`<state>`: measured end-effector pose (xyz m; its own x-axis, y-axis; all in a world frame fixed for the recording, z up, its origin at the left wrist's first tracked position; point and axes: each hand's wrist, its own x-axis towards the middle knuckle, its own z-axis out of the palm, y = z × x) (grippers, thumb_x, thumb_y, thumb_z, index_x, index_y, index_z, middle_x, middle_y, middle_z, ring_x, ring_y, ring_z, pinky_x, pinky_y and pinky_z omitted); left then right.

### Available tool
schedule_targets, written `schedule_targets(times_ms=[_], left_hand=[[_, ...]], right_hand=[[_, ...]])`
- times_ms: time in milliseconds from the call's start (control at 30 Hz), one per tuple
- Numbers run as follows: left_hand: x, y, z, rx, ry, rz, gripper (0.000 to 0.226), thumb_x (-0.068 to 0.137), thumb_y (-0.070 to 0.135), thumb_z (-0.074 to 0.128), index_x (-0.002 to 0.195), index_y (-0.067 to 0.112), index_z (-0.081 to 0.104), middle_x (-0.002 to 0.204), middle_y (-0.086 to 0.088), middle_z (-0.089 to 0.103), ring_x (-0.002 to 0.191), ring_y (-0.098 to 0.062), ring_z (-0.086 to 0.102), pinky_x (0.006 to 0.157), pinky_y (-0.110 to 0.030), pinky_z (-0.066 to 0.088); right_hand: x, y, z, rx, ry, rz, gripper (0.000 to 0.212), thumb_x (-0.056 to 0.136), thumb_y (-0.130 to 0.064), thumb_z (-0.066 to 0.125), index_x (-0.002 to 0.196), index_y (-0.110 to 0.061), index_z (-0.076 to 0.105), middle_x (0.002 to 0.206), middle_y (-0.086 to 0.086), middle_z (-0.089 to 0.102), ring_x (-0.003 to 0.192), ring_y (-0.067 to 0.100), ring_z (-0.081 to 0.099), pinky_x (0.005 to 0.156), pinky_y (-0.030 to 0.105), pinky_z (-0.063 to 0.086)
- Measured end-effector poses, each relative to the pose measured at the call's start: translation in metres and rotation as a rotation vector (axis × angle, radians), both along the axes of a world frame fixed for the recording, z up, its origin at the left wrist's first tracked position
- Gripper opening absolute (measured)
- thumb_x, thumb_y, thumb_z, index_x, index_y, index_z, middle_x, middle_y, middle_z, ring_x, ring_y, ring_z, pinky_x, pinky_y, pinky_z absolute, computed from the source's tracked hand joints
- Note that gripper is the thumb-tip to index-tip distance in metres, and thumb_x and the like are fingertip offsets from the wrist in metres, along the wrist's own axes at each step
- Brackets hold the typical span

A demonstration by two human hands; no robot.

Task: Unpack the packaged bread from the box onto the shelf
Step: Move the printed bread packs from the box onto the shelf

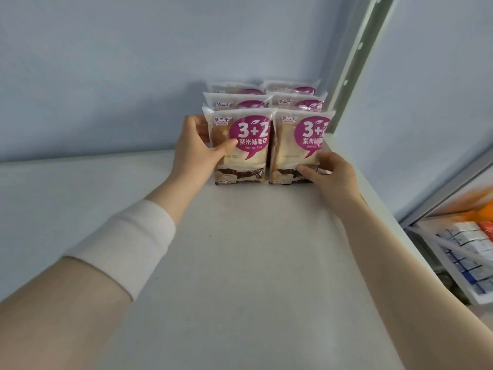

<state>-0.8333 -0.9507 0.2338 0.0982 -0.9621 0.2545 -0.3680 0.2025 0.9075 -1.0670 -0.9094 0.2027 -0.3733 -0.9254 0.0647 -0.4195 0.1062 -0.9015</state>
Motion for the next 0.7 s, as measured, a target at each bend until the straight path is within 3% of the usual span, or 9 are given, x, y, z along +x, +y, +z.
schedule_targets(times_ms=[67, 167, 300, 367, 433, 700], left_hand=[[0.001, 0.012, 0.004, 0.001, 0.014, -0.002, 0.067, 0.070, 0.026, 0.079, 0.122, 0.010, 0.040, 0.112, 0.005, 0.054, 0.095, -0.003, 0.055, 0.071, -0.002, 0.043], [0.008, 0.043, 0.009, -0.033, -0.161, 0.012, 0.076, 0.074, 0.027, 0.076, 0.133, 0.006, 0.034, 0.133, -0.009, 0.045, 0.118, -0.017, 0.048, 0.094, -0.025, 0.039], [0.015, 0.119, 0.019, -0.124, -0.783, -0.132, 0.059, 0.080, 0.026, 0.069, 0.127, 0.006, 0.041, 0.128, -0.016, 0.044, 0.119, -0.033, 0.044, 0.094, -0.042, 0.039], [0.009, 0.155, 0.024, -0.175, -1.072, -0.229, 0.055, 0.081, 0.029, 0.067, 0.125, 0.008, 0.041, 0.126, -0.016, 0.044, 0.116, -0.034, 0.044, 0.090, -0.043, 0.040], [0.003, 0.204, 0.030, -0.199, -1.241, -0.319, 0.051, 0.083, 0.027, 0.064, 0.125, 0.009, 0.040, 0.127, -0.015, 0.043, 0.115, -0.033, 0.043, 0.088, -0.041, 0.039], [-0.068, 0.375, 0.023, -0.358, -1.325, -0.570, 0.042, 0.085, 0.018, 0.061, 0.122, 0.012, 0.042, 0.124, -0.013, 0.046, 0.113, -0.030, 0.045, 0.090, -0.039, 0.039]], right_hand=[[0.008, 0.012, 0.006, 0.036, 0.072, -0.024, 0.064, 0.073, -0.030, 0.077, 0.130, -0.019, 0.048, 0.130, 0.000, 0.052, 0.121, 0.015, 0.047, 0.098, 0.030, 0.041], [0.025, 0.050, 0.016, 0.022, 0.197, -0.066, 0.081, 0.076, -0.030, 0.074, 0.142, -0.016, 0.031, 0.143, 0.005, 0.034, 0.133, 0.019, 0.034, 0.106, 0.028, 0.029], [0.051, 0.134, 0.022, 0.099, 0.588, -0.025, 0.073, 0.082, -0.028, 0.068, 0.142, -0.014, 0.029, 0.142, 0.010, 0.033, 0.133, 0.026, 0.030, 0.110, 0.035, 0.028], [0.061, 0.173, 0.022, 0.129, 0.712, -0.033, 0.068, 0.083, -0.024, 0.066, 0.141, -0.014, 0.031, 0.140, 0.010, 0.034, 0.131, 0.027, 0.032, 0.106, 0.036, 0.031], [0.072, 0.225, 0.024, 0.172, 0.818, -0.065, 0.061, 0.085, -0.021, 0.063, 0.139, -0.014, 0.034, 0.139, 0.010, 0.035, 0.129, 0.028, 0.034, 0.103, 0.037, 0.033], [0.040, 0.425, 0.015, 0.264, 0.938, -0.156, 0.051, 0.086, -0.012, 0.054, 0.134, -0.015, 0.037, 0.135, 0.010, 0.036, 0.125, 0.031, 0.036, 0.097, 0.041, 0.039]])
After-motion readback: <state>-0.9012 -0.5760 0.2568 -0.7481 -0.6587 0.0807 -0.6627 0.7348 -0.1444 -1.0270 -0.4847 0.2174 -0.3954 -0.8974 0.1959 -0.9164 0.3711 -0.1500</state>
